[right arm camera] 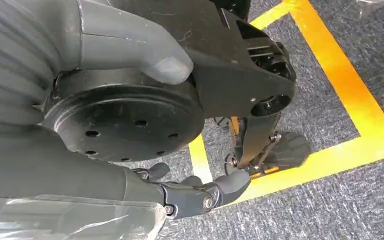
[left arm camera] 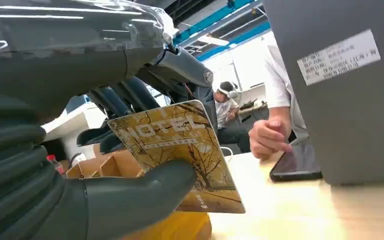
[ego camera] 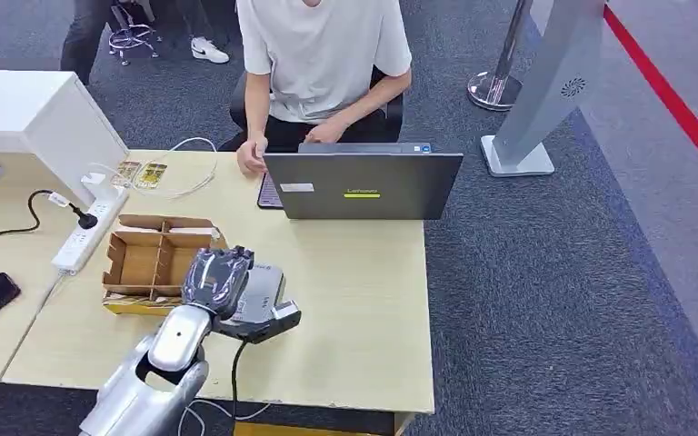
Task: Pass the card to the sensor for recognition and then transmit it.
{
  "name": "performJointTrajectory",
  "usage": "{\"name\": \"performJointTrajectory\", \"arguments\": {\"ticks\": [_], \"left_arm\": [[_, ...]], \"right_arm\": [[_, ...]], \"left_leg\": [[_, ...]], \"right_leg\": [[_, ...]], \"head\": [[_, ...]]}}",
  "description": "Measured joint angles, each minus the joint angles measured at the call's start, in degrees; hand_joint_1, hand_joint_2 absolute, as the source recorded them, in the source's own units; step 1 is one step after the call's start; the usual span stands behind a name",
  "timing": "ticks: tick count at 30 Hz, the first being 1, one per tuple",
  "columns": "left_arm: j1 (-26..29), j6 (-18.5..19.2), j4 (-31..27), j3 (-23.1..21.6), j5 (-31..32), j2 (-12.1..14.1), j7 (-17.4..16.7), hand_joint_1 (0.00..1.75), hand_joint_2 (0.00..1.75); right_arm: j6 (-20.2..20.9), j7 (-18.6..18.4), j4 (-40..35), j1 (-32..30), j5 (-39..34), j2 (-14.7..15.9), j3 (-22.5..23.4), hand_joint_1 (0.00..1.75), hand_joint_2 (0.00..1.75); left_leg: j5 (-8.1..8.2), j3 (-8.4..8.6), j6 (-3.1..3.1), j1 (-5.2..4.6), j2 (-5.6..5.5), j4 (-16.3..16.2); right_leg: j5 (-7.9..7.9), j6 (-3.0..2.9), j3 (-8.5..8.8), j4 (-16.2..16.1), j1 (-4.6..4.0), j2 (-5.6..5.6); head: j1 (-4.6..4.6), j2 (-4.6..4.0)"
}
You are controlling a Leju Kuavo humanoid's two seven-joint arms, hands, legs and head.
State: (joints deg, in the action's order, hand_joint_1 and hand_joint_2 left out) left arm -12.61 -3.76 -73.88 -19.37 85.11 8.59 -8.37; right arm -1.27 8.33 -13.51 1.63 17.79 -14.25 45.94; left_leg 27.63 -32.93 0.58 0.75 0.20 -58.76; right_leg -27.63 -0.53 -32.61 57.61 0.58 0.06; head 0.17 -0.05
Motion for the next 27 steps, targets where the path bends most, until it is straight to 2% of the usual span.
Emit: {"name": "performJointTrajectory", "arguments": {"ticks": [6,9,16,18,21,22,27], "left_arm": [[0.3,1.0,3.7,-1.3,0.7,-0.6,-1.0,1.75,1.75],[0.2,2.7,4.9,-1.3,-0.4,-0.9,-1.0,1.75,1.75],[-1.5,5.9,5.6,-1.4,-3.8,-1.0,1.2,1.75,1.75],[-2.0,3.6,5.3,-1.4,-4.2,-1.2,1.3,1.75,1.75],[-2.1,-7.8,1.7,-1.4,-3.0,-1.5,0.2,1.75,1.75],[-2.5,-10.0,-0.3,-1.2,-2.3,-1.6,0.1,1.75,1.75],[-2.9,-10.0,-5.1,-0.3,-1.5,-2.0,0.3,1.75,1.75]], "right_arm": [[0.1,-0.5,0.0,0.1,0.7,-0.3,0.1,0.00,1.75],[0.2,-0.5,0.0,0.1,1.3,-0.3,0.2,0.00,1.75],[0.2,-1.2,0.0,0.4,1.4,-0.1,0.9,0.00,1.75],[0.8,-1.3,0.0,0.4,1.4,0.2,1.0,0.00,1.75],[0.7,-0.9,0.0,0.3,1.9,0.4,1.3,0.00,1.75],[0.7,-0.8,0.0,0.3,2.2,0.5,1.4,0.00,1.75],[0.7,-0.6,0.1,0.3,2.6,0.6,1.5,0.00,1.75]], "left_leg": [[0.00,0.00,0.00,0.00,0.00,0.0],[0.00,0.00,0.00,0.00,-0.01,0.0],[-0.02,0.04,0.00,0.00,-0.02,0.0],[-0.09,0.05,-0.02,0.00,-0.02,0.0],[-0.12,-0.01,-0.04,0.01,-0.06,0.0],[-0.12,-0.02,-0.04,0.00,-0.13,0.0],[-0.10,-0.03,-0.05,-0.01,-0.05,0.0]], "right_leg": [[0.00,0.00,0.00,0.0,0.00,0.00],[0.00,0.00,0.01,0.0,0.00,-0.01],[0.01,0.00,0.06,0.0,0.00,-0.02],[0.04,0.00,0.06,0.0,0.00,-0.02],[0.08,0.03,0.02,0.0,0.00,-0.07],[0.08,0.03,0.05,0.0,0.00,-0.13],[0.08,0.04,0.01,0.0,0.00,-0.05]], "head": [[0.00,-0.02],[0.00,-0.02],[0.00,-0.02],[0.00,-0.02],[-0.02,-0.02],[0.00,-0.02],[0.00,-0.02]]}}
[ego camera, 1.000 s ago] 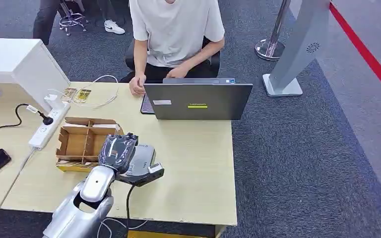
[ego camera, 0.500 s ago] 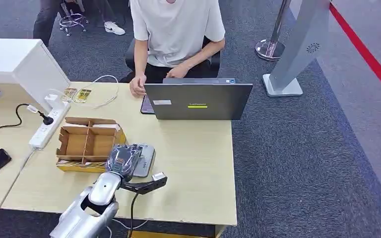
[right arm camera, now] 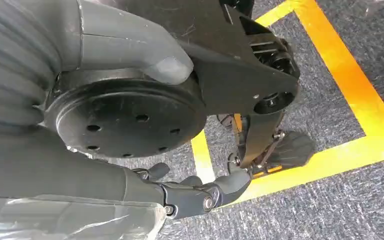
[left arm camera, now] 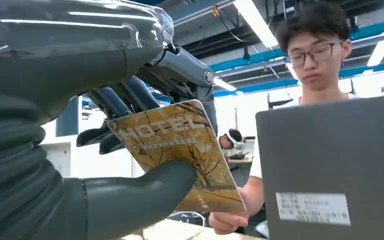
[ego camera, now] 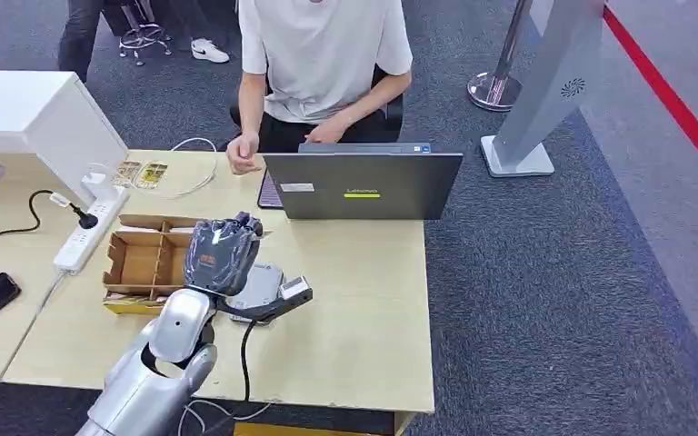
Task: Pass the card to the sensor for recognition and then transmit it.
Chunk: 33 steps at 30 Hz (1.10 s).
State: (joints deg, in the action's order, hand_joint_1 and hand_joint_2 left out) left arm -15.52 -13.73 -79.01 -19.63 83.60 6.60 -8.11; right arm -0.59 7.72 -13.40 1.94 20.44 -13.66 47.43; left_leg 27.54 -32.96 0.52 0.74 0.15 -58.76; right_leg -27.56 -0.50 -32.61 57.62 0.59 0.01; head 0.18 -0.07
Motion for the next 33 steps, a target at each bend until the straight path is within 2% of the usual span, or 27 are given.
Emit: {"name": "performJointTrajectory", "arguments": {"ticks": [8,9,12,14,17,20,24,33], "left_arm": [[0.1,-0.5,-2.1,0.7,0.2,-0.2,0.2,1.75,1.75],[0.1,-2.6,-2.2,0.9,0.2,-0.3,0.3,1.75,1.75],[-0.1,-14.2,-4.2,2.6,0.5,-0.3,2.2,1.75,1.75],[-0.6,-16.8,-6.4,4.5,0.3,-0.3,3.8,1.75,1.75],[-1.4,-16.3,-8.6,7.0,0.2,-0.2,5.0,1.75,1.75],[-3.0,-13.9,-9.2,8.5,1.5,-0.2,5.5,1.75,1.75],[-4.6,-12.1,-9.2,8.7,2.5,-0.2,5.5,1.75,1.75],[-5.1,-11.5,-9.2,8.7,2.6,-0.2,4.9,1.75,1.75]], "right_arm": [[0.0,0.0,0.1,0.1,0.0,0.1,0.3,0.00,1.75],[0.0,0.0,0.1,0.1,0.2,0.1,0.3,0.00,1.75],[-0.6,0.0,0.1,0.1,1.3,0.2,0.3,0.00,1.75],[-1.0,0.0,0.2,0.1,1.8,0.2,0.3,0.00,1.75],[-1.1,-0.1,0.4,0.1,2.4,0.2,0.3,0.00,1.75],[-0.9,-0.4,0.4,0.1,3.0,0.3,0.3,0.00,1.75],[-0.7,-0.6,0.6,0.2,3.6,0.6,0.3,0.00,1.75],[-0.9,-0.6,0.8,0.4,4.3,0.6,0.0,0.00,1.75]], "left_leg": [[-0.01,0.00,0.00,0.01,-0.02,0.0],[-0.01,0.00,0.01,0.01,-0.02,0.0],[-0.01,-0.01,0.01,0.01,-0.02,0.0],[-0.01,-0.01,0.01,0.01,-0.03,0.0],[-0.01,0.00,0.01,0.01,-0.02,0.0],[-0.02,-0.01,0.01,0.01,-0.05,0.0],[-0.03,0.00,0.02,0.01,-0.06,0.0],[-0.02,-0.01,0.02,0.01,-0.05,0.0]], "right_leg": [[-0.01,0.00,0.00,0.0,-0.01,-0.02],[-0.01,0.00,0.00,0.0,-0.01,-0.02],[-0.01,0.00,0.00,0.0,-0.01,-0.02],[-0.01,0.00,0.01,0.0,-0.01,-0.02],[-0.01,0.00,0.00,0.0,-0.01,-0.02],[-0.01,0.00,0.01,0.0,-0.01,-0.07],[0.00,0.01,0.01,0.0,-0.01,-0.06],[-0.01,0.01,0.00,0.0,-0.01,-0.05]], "head": [[0.02,0.00],[0.00,0.00],[0.00,0.00],[-0.02,0.00],[0.02,0.00],[0.00,0.00],[0.00,0.00],[0.00,0.00]]}}
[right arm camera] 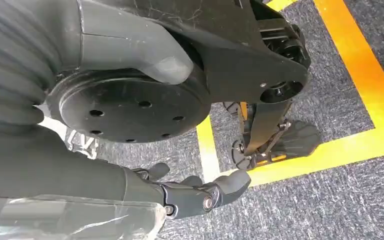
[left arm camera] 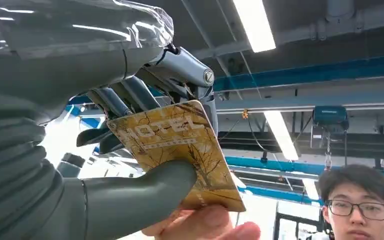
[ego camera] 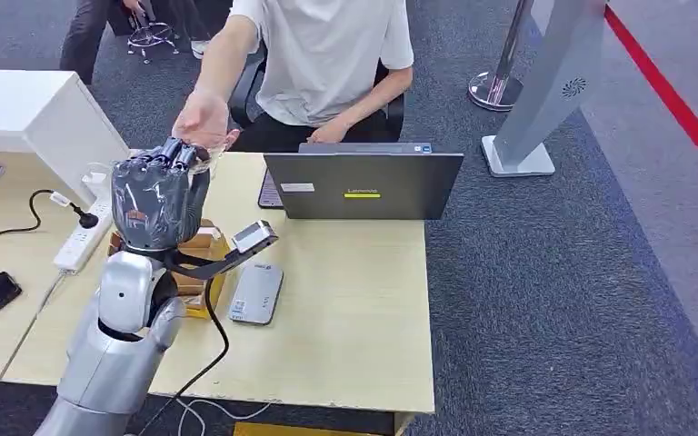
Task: Pass the card to the sensor for recognition and then transmit it.
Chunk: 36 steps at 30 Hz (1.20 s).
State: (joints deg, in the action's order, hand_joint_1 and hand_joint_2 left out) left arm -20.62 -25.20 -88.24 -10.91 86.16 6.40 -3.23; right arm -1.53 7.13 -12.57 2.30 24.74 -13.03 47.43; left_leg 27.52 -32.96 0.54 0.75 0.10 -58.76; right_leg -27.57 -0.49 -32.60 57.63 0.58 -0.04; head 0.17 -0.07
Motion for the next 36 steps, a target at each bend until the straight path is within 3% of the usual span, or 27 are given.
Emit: {"name": "performJointTrajectory", "arguments": {"ticks": [2,3,27,30,36], "left_arm": [[0.0,0.2,0.0,0.0,0.0,0.0,0.0,1.75,1.75],[0.0,0.4,0.0,0.0,0.0,0.0,0.0,0.00,1.75],[2.2,1.1,0.8,-0.1,-0.2,-0.2,-0.7,0.00,1.75],[4.8,1.9,-1.2,-0.8,-1.7,-0.4,0.7,0.00,1.75],[15.9,1.1,-9.7,-3.8,-3.8,-0.4,2.2,0.00,1.75]], "right_arm": [[0.0,0.0,0.0,0.0,0.0,0.0,0.0,0.00,1.75],[0.0,0.0,0.0,0.0,0.0,0.0,-0.1,0.00,1.75],[-0.2,0.6,0.1,0.0,0.5,0.0,-0.3,0.00,1.75],[-0.5,0.6,0.1,0.0,0.1,0.0,0.0,0.00,1.75],[-1.3,0.8,0.1,-0.1,-1.4,0.0,1.7,0.00,1.75]], "left_leg": [[0.00,0.00,0.00,0.00,0.00,0.0],[0.00,0.00,0.00,0.00,0.00,0.0],[0.00,0.00,0.00,0.00,0.01,0.0],[0.00,0.00,0.00,0.00,0.04,0.0],[0.20,0.01,-0.03,-0.01,0.11,0.0]], "right_leg": [[0.00,0.00,-0.01,0.0,0.00,0.00],[0.00,0.00,-0.01,0.0,0.00,0.00],[0.00,0.00,0.00,0.0,0.00,0.00],[0.00,0.00,0.00,0.0,0.00,0.03],[-0.12,0.05,-0.02,0.0,0.01,0.12]], "head": [[-0.02,0.00],[0.02,0.00],[0.00,0.00],[0.00,0.00],[0.02,0.00]]}}
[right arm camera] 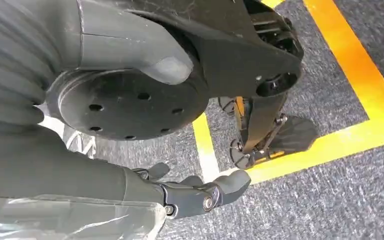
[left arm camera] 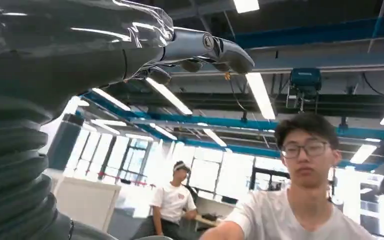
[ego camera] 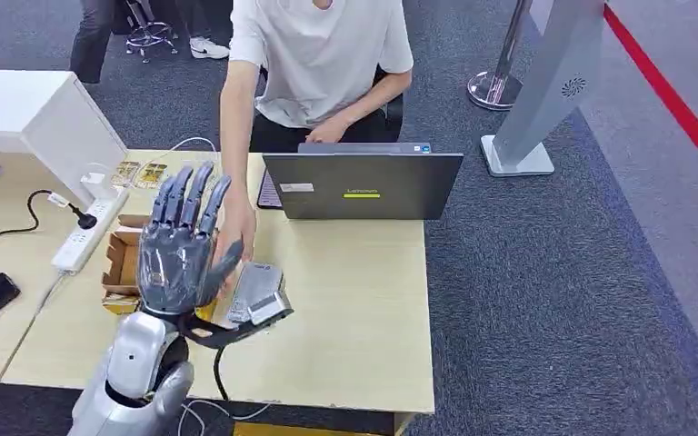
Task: Pass the card to the sensor for recognition and then transmit it.
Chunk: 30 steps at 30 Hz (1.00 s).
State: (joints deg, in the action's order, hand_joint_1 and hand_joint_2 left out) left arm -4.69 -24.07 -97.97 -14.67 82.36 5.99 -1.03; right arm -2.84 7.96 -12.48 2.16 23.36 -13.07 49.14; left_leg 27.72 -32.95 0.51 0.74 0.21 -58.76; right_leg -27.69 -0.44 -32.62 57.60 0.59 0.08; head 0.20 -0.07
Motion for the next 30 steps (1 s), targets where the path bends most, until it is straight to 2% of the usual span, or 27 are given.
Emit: {"name": "performJointTrajectory", "arguments": {"ticks": [3,12,20,27,30], "left_arm": [[3.7,-0.2,-2.6,-0.9,-0.2,0.3,0.1,0.00,1.75],[8.9,-1.0,-6.2,-1.4,-1.8,1.0,1.4,0.00,1.75],[11.3,-1.2,-7.4,-1.4,-2.1,1.6,2.0,0.00,1.75],[19.8,-4.0,-9.2,-0.4,-4.4,4.5,3.0,0.00,1.75],[23.1,-2.3,-9.4,0.8,-5.1,6.3,2.1,0.00,1.75]], "right_arm": [[0.0,0.1,0.0,-0.1,-0.2,0.0,0.9,0.00,1.75],[-0.1,0.4,-0.1,-0.1,-0.4,-0.1,2.2,0.00,1.75],[-0.2,0.5,-0.1,-0.1,-0.7,-0.1,2.8,0.00,1.75],[-0.7,0.6,-0.5,-0.2,-1.2,-0.1,4.8,0.00,1.75],[-0.9,0.6,-0.6,-0.3,-0.8,-0.1,5.4,0.00,1.75]], "left_leg": [[0.01,-0.02,-0.02,0.00,-0.04,0.0],[0.00,0.02,-0.01,0.01,-0.04,0.0],[0.01,0.00,-0.01,0.01,-0.04,0.0],[0.05,0.01,0.01,0.01,-0.03,0.0],[0.05,0.01,0.01,0.01,-0.05,0.0]], "right_leg": [[-0.04,0.04,0.00,0.0,0.00,-0.06],[-0.03,0.04,0.05,0.0,0.00,-0.05],[-0.03,0.04,0.07,0.0,0.00,-0.06],[-0.09,-0.01,0.05,0.0,0.00,-0.04],[-0.13,0.03,0.04,0.0,-0.01,-0.06]], "head": [[-0.02,0.00],[-0.02,0.00],[-0.02,0.00],[-0.02,0.00],[-0.02,0.00]]}}
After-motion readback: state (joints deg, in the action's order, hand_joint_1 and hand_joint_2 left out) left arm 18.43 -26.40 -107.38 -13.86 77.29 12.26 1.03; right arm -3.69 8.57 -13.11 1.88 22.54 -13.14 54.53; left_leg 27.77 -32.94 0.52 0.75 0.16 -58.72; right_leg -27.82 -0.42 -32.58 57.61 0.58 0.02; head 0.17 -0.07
